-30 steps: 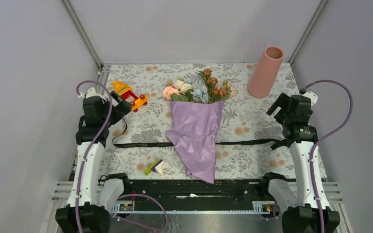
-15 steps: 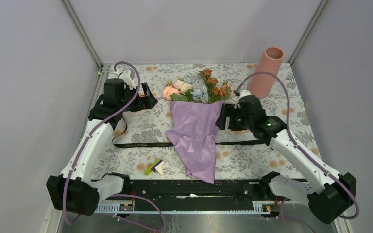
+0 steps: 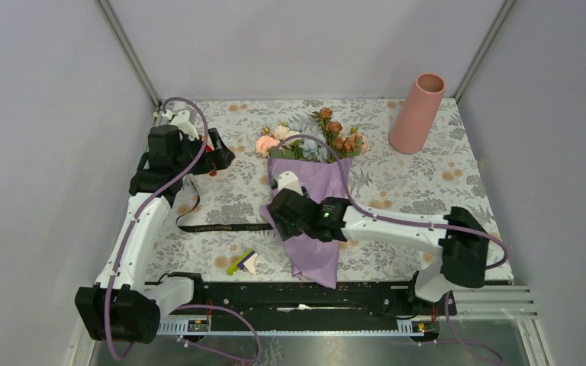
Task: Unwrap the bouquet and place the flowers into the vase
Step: Untie the ribbon from the wrapping paper, then unfold the wrapping paper at the center of the board.
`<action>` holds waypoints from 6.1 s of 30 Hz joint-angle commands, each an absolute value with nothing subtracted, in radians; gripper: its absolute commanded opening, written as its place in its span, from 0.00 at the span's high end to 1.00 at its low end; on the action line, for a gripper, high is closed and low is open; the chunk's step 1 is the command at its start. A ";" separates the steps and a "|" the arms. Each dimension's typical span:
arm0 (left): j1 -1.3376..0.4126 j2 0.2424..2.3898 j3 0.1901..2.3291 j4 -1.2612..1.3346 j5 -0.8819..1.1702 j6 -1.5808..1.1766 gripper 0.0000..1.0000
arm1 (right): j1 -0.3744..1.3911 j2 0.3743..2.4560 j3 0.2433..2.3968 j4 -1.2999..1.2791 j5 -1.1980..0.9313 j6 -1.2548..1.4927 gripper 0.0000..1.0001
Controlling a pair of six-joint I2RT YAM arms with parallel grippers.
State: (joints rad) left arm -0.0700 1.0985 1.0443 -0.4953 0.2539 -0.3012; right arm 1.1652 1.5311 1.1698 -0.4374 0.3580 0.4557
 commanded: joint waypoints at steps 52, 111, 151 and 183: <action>0.060 1.096 1.006 -0.390 0.365 -0.383 0.01 | 1.074 1.494 1.165 -0.829 0.893 0.602 1.00; -0.407 1.701 0.691 0.576 0.428 -0.951 1.00 | 0.969 1.070 1.186 -0.381 0.073 0.406 0.20; -0.385 1.618 0.596 0.639 0.326 -0.933 1.00 | 0.767 1.441 0.789 -0.474 0.607 0.655 0.39; -0.377 1.737 0.742 0.615 0.295 -0.887 1.00 | 0.521 1.536 0.761 -0.352 0.316 0.650 0.38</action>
